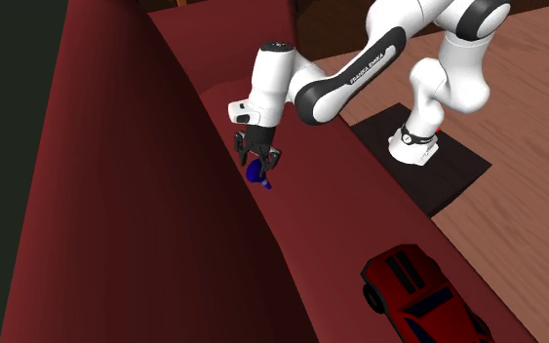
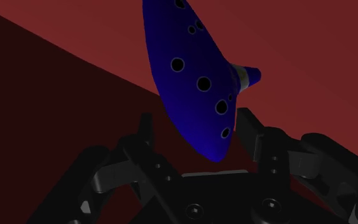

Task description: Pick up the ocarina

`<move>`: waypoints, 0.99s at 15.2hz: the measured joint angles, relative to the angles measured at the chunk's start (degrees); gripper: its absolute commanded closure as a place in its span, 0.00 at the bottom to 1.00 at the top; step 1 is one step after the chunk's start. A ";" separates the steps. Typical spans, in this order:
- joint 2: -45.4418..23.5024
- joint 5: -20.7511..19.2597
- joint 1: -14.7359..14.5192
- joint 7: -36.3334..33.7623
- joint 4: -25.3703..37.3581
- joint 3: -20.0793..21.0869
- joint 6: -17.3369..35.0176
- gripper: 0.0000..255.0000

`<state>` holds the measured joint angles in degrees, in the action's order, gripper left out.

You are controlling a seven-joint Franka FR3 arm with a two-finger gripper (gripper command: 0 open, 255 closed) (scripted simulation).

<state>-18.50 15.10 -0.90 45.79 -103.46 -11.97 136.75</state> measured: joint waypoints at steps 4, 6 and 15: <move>-0.37 0.38 0.31 0.58 0.53 0.13 -0.68 1.00; -0.67 0.39 0.42 0.60 1.26 0.11 -1.67 1.00; 0.57 -1.00 -0.58 -1.07 1.79 -0.06 -3.70 1.00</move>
<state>-17.93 14.10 -1.48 44.73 -101.67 -12.02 133.05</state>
